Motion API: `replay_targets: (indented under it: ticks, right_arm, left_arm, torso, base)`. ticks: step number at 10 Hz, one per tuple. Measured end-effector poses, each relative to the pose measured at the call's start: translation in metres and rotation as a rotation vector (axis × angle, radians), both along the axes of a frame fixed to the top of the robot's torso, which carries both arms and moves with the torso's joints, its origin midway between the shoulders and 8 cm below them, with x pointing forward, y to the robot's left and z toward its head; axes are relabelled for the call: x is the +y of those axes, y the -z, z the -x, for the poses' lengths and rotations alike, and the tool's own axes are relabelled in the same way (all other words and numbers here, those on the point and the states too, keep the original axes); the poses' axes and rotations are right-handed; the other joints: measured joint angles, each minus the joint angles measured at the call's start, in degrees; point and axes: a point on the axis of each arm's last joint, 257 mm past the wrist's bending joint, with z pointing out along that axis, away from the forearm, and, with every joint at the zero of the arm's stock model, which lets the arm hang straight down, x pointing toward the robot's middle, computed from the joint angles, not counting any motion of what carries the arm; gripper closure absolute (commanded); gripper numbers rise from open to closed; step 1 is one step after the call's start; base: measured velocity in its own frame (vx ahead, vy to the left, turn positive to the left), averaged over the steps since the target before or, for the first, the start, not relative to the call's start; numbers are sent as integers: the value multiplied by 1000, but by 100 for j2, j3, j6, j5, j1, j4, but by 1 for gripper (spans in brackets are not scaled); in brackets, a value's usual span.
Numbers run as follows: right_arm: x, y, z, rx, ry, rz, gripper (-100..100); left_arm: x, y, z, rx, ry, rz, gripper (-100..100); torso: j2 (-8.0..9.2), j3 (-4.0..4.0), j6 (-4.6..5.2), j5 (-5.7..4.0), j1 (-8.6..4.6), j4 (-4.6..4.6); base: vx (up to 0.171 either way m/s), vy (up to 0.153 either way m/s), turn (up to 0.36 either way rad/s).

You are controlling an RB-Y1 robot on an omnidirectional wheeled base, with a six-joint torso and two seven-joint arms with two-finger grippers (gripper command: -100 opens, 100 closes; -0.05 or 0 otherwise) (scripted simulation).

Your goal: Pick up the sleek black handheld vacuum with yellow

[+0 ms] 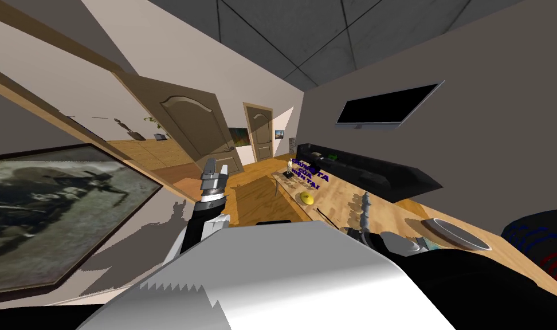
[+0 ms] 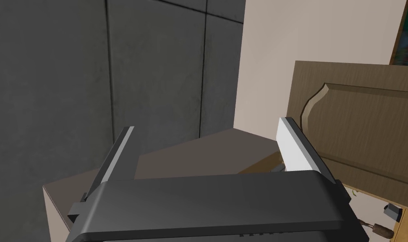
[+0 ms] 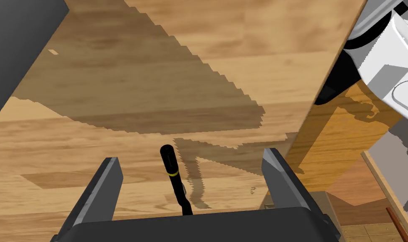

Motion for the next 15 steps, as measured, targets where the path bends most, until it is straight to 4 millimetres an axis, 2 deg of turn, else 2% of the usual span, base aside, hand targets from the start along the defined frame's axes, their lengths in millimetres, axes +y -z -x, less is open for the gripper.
replay_targets:
  ticks: [3, 7, 10, 11, 12, 15]
  right_arm:
    - [-28, -5, 26, 71, -24, 61, -100]
    - [-55, -3, 56, 152, -32, 114, -100]
    - [-68, -5, 78, 207, -35, 138, -100]
    - [-68, -5, 79, 209, -34, 138, 0]
    - [-67, -5, 79, 209, -34, 138, -100]
    - [-67, 4, 82, 209, 42, 131, -100]
  left_arm:
    - [0, 0, 0, 0, 0, 0, 0]
    - [0, 0, 0, 0, 0, 0, 0]
    - [0, 0, 0, 0, 0, 0, 0]
    - [0, 0, 0, 0, 0, 0, 0]
    - [0, 0, 0, 0, 0, 0, 0]
    - [0, 0, 0, -1, 0, 0, 0]
  torso:
    - [5, 2, 0, 1, 3, 0]
    - [6, 3, -6, -8, -14, 3]
    - [-7, -3, -17, -19, -7, 3]
    - [19, 10, -17, -22, -27, 7]
    - [44, 26, -16, -26, -44, 14]
    - [128, 74, -20, -46, -71, 33]
  base:
    - [171, 105, 17]
    - [167, 87, -4]
    - [153, 94, -22]
    - [15, 11, 2]
    - [-69, -11, 298]
    - [-181, -26, 303]
